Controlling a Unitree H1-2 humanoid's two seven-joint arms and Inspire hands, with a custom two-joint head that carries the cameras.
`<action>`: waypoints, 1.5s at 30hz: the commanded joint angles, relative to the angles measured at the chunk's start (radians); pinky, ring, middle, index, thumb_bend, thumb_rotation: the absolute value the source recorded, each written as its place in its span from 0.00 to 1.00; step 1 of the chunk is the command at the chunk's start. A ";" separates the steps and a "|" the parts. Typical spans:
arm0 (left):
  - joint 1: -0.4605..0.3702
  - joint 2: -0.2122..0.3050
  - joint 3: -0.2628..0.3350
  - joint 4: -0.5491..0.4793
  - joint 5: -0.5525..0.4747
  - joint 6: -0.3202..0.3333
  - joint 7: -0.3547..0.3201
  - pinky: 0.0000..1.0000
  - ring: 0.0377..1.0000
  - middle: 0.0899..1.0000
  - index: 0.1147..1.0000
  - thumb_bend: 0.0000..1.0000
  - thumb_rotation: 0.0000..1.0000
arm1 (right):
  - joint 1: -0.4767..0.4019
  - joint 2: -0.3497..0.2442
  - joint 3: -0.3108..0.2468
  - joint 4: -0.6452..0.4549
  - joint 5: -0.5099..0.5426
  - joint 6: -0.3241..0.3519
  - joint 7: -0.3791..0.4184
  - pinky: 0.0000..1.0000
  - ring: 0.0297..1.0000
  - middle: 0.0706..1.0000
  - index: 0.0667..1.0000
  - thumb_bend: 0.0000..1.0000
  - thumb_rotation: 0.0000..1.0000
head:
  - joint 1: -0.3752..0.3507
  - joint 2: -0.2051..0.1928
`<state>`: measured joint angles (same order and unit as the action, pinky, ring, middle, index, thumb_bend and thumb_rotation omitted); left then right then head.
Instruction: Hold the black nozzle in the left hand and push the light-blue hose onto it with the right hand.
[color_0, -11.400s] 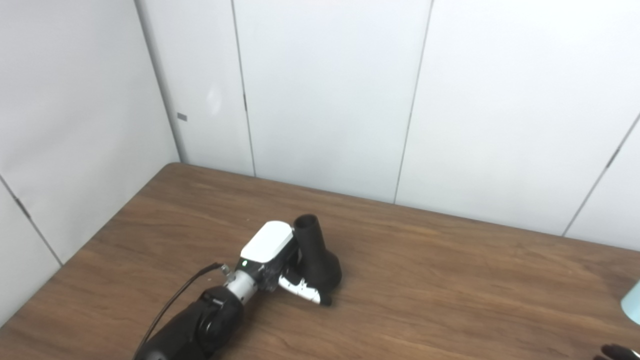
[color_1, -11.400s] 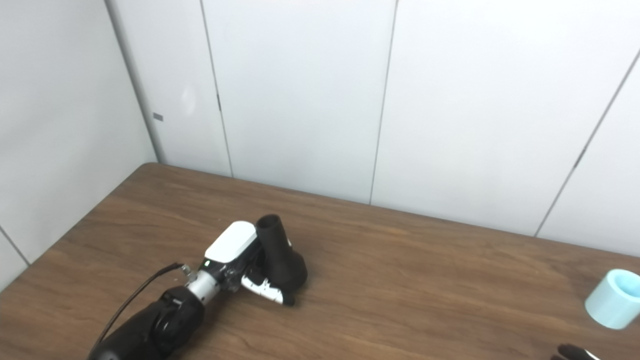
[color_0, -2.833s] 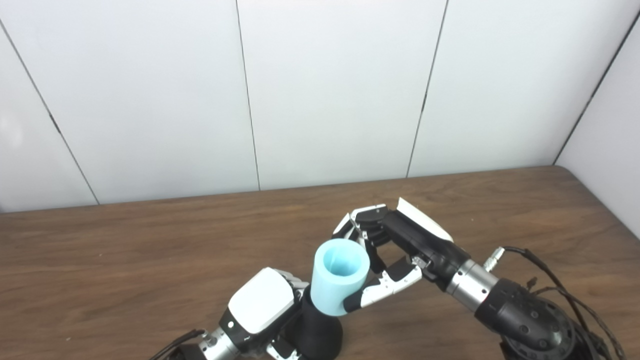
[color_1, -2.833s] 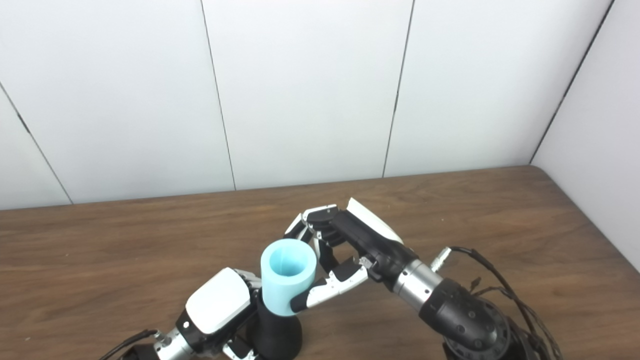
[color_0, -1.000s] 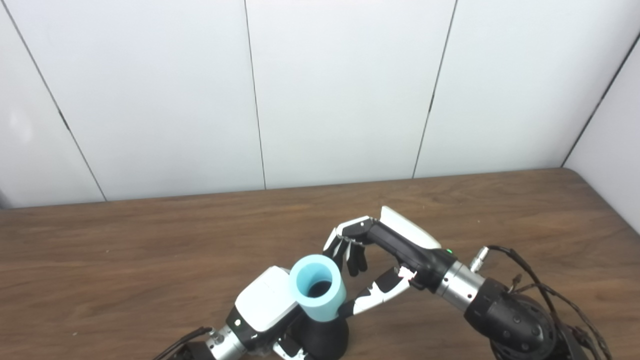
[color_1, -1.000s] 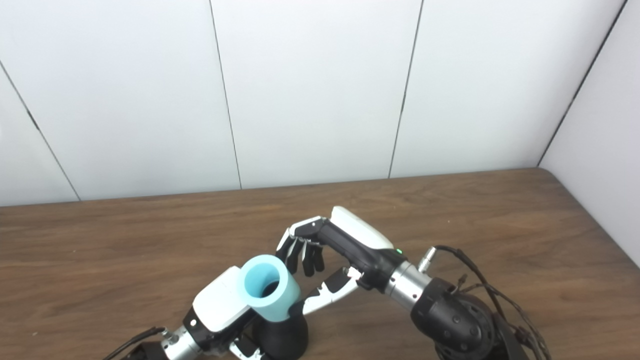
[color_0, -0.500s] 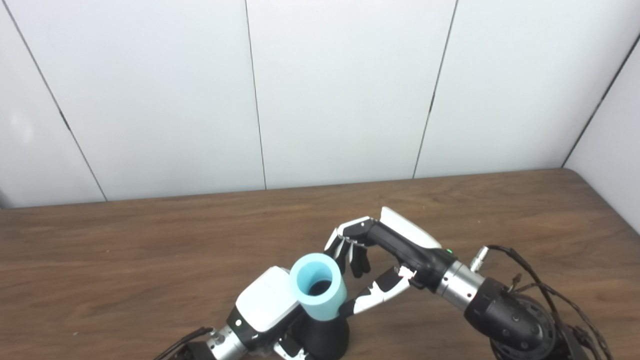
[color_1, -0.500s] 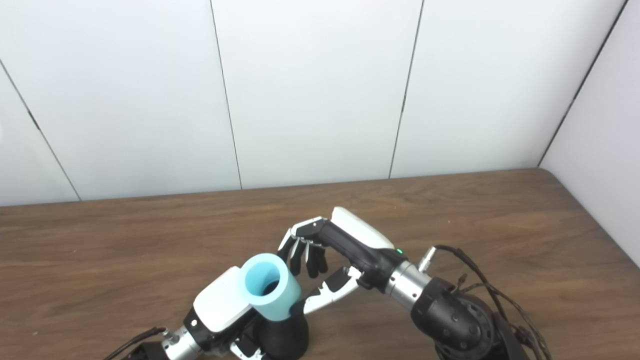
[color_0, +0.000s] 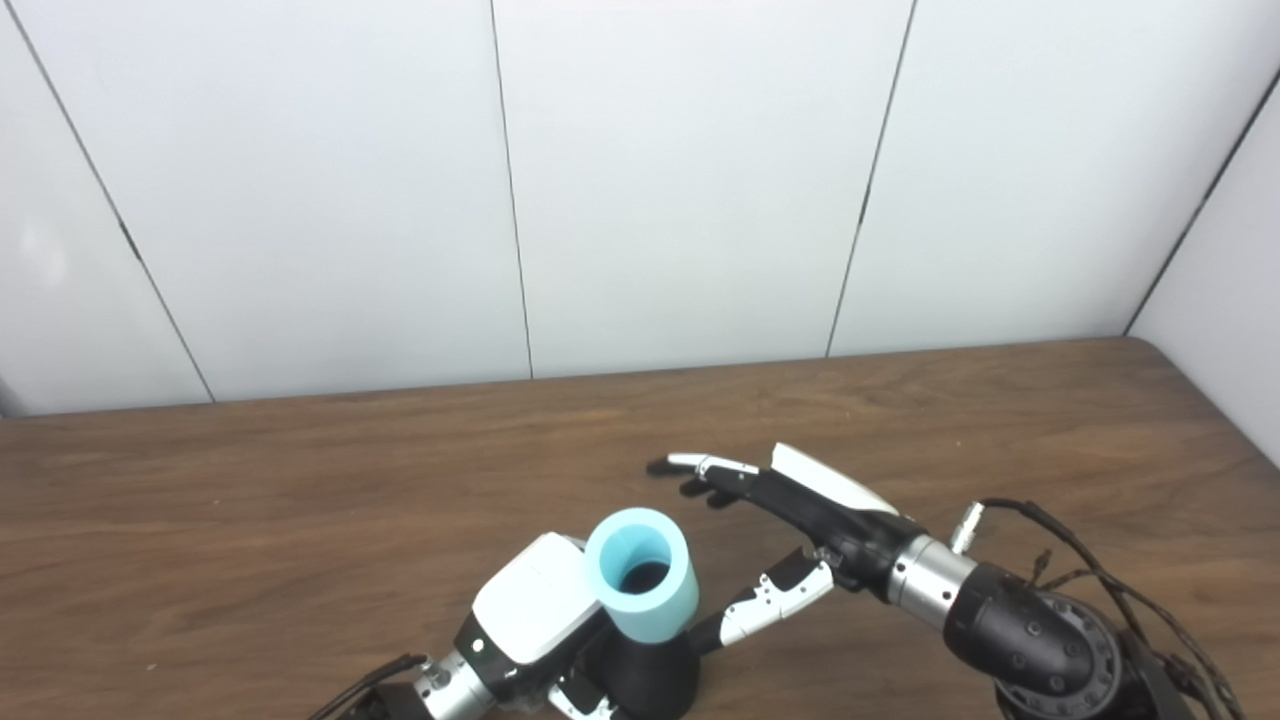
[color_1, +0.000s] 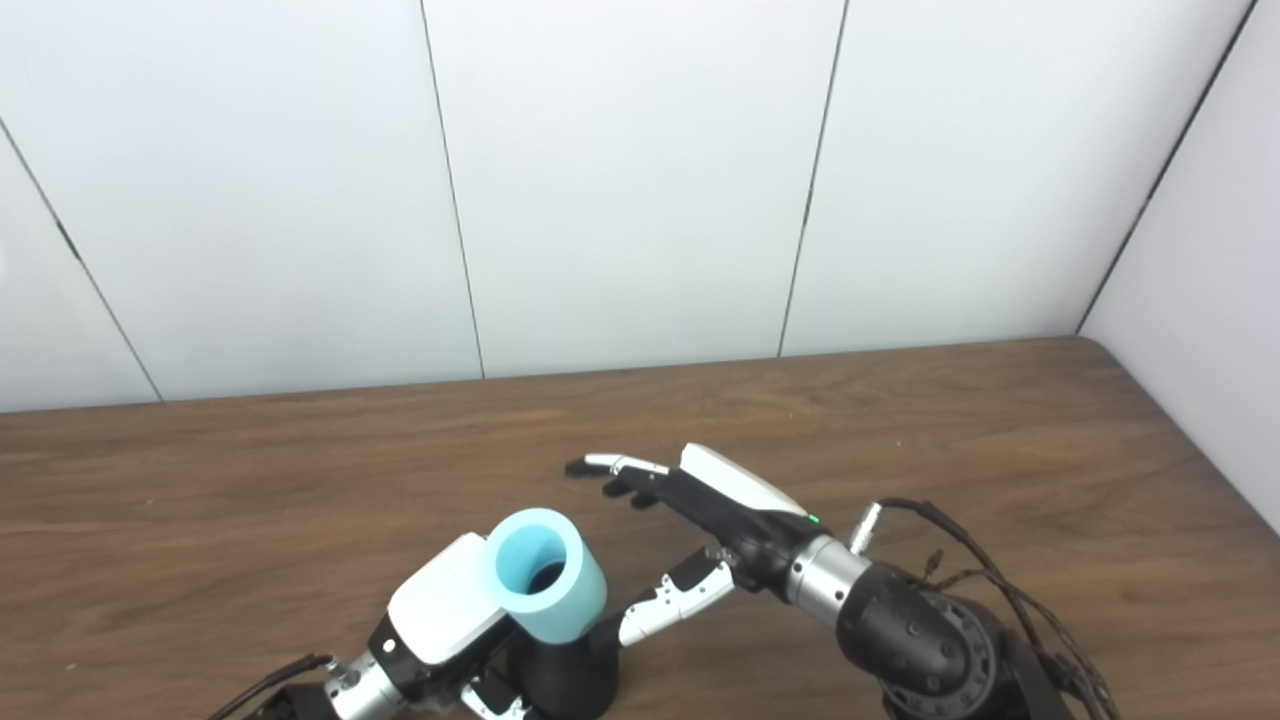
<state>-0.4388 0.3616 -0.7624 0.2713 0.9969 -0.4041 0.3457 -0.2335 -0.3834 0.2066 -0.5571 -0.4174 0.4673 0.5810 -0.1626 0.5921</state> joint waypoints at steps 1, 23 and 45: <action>0.050 0.000 -0.058 0.041 0.078 -0.012 -0.076 0.31 0.37 0.39 0.45 0.50 0.00 | -0.034 -0.005 -0.015 -0.039 -0.010 0.002 0.003 0.90 1.00 1.00 1.00 1.00 0.38 | 0.001 -0.001; 0.052 -0.009 -0.059 0.054 0.065 -0.009 -0.086 0.31 0.36 0.39 0.45 0.50 0.00 | 0.039 -0.010 -0.131 -0.105 -0.203 -0.545 -0.356 1.00 1.00 1.00 1.00 0.94 0.91 | 0.008 0.004; 0.049 -0.014 -0.057 0.054 0.062 -0.002 -0.095 0.29 0.35 0.39 0.46 0.50 0.00 | 0.043 -0.006 -0.096 -0.175 -0.344 -0.752 -0.277 1.00 1.00 1.00 0.98 0.97 0.92 | 0.022 0.003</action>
<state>-0.4405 0.3562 -0.7648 0.2772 0.9974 -0.4036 0.3460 -0.1629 -0.3807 0.1160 -0.7186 -0.7476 -0.2497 0.3178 -0.1396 0.5937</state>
